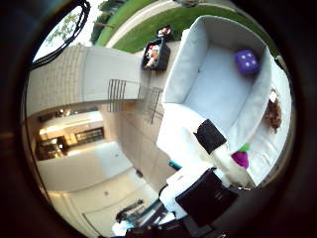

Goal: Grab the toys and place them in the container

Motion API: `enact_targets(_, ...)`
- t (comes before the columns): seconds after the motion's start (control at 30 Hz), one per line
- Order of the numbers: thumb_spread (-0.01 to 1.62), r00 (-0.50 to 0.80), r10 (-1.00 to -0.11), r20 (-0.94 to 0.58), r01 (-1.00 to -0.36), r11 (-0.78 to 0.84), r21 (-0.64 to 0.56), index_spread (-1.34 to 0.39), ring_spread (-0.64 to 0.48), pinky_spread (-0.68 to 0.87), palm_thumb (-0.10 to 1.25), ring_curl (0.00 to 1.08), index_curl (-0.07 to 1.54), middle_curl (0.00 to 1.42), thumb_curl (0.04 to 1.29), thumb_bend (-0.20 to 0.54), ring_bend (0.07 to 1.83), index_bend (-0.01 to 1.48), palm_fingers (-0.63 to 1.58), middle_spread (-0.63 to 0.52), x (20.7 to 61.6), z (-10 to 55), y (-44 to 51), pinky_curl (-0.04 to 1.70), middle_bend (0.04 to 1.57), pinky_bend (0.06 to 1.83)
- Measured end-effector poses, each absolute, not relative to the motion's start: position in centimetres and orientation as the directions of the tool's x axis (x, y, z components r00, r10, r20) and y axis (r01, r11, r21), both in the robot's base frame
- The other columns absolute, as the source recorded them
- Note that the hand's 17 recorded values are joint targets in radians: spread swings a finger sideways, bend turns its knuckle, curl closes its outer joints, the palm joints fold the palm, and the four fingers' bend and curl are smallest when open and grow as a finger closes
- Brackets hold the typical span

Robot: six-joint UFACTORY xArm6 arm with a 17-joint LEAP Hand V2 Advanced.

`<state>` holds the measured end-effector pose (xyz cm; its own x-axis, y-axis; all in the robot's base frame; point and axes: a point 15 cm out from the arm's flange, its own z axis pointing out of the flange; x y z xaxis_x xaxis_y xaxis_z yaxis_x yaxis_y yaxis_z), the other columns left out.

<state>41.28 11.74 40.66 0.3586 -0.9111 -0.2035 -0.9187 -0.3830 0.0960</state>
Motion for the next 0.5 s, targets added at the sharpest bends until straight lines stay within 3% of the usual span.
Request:
enact_targets(0.27,1.17,0.251,-0.944,-0.215,-0.938,-0.292,0.186,-0.09,0.32,0.48,0.66,0.31,0.23,0.35,0.37,-0.024,0.46,0.19,0.19,0.15,31.3,37.0,7.1,0.3,0.18,0.67)
enact_targets(0.5,1.17,0.121,-0.986,-0.118,-0.966,-0.144,0.213,-0.05,0.33,0.49,0.62,0.32,0.26,0.35,0.37,-0.035,0.49,0.16,0.25,0.12,27.1,30.5,0.9,0.27,0.19,0.66)
